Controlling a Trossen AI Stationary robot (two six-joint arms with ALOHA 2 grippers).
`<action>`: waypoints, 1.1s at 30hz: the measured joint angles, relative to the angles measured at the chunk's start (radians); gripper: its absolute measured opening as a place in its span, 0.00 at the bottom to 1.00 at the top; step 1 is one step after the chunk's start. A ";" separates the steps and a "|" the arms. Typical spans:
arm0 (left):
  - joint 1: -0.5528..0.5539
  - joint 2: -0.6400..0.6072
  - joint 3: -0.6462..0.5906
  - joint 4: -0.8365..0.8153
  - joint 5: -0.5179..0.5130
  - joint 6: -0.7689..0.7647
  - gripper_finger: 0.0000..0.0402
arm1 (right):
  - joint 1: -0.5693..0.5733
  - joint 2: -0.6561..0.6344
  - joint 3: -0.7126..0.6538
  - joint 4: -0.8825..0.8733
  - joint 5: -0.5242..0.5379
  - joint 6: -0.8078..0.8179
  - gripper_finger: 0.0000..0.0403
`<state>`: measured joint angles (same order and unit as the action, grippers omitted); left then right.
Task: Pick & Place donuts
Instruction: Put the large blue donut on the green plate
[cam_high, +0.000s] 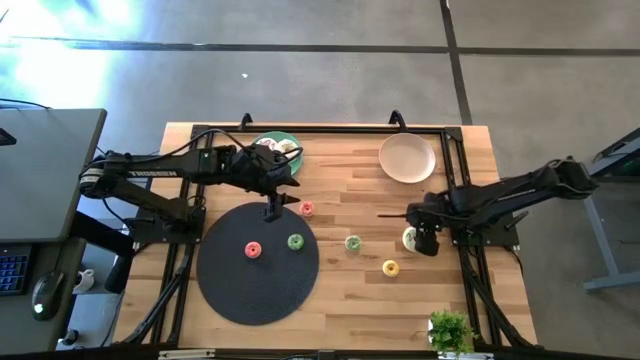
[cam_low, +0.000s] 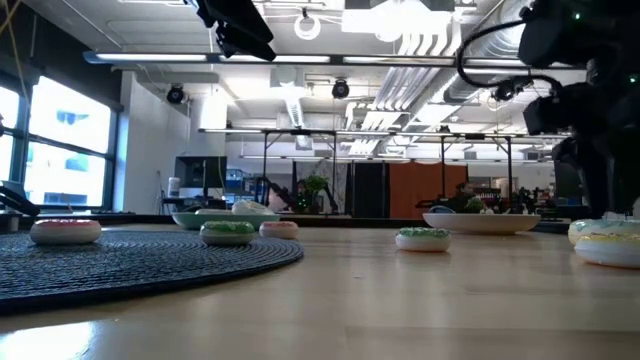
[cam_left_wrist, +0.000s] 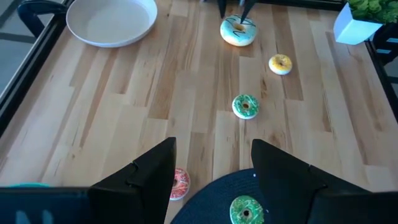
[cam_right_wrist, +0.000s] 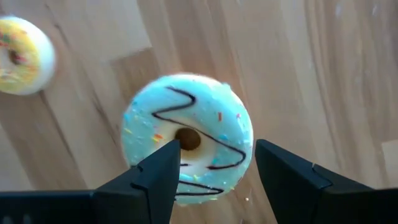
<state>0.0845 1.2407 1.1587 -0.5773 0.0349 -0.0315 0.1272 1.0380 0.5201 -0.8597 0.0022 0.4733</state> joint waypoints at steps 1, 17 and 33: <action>0.000 0.000 0.000 0.000 0.001 0.000 0.52 | 0.000 0.013 -0.004 0.000 0.000 0.009 0.51; 0.000 0.000 0.000 -0.001 0.001 0.000 0.52 | -0.001 0.256 -0.007 0.090 -0.031 0.149 0.30; 0.000 -0.049 0.034 -0.097 -0.004 0.004 0.52 | -0.003 0.262 0.275 0.349 0.204 0.055 0.08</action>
<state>0.0845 1.1914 1.1930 -0.6744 0.0312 -0.0277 0.1246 1.2996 0.7950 -0.5108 0.2058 0.5279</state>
